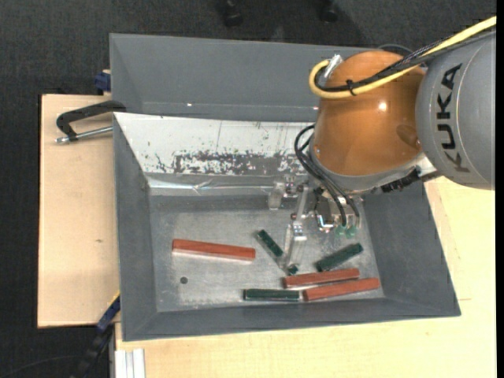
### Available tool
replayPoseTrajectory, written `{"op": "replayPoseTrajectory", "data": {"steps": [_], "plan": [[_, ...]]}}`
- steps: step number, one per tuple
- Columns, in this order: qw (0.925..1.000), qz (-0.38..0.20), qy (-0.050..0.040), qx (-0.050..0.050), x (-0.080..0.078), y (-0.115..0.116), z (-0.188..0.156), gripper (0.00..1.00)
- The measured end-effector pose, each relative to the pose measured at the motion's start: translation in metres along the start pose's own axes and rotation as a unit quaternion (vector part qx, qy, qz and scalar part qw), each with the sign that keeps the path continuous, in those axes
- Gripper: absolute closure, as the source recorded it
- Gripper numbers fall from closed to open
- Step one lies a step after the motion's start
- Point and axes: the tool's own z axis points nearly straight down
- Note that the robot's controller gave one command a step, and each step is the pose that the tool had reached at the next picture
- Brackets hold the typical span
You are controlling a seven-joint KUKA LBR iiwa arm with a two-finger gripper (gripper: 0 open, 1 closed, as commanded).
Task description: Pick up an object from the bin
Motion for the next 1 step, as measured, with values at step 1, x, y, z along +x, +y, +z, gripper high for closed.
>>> {"op": "replayPoseTrajectory", "data": {"steps": [1], "plan": [[0.9971,-0.077,-0.0013,0.0,-0.0459,0.0963,0.1776,0.0]]}}
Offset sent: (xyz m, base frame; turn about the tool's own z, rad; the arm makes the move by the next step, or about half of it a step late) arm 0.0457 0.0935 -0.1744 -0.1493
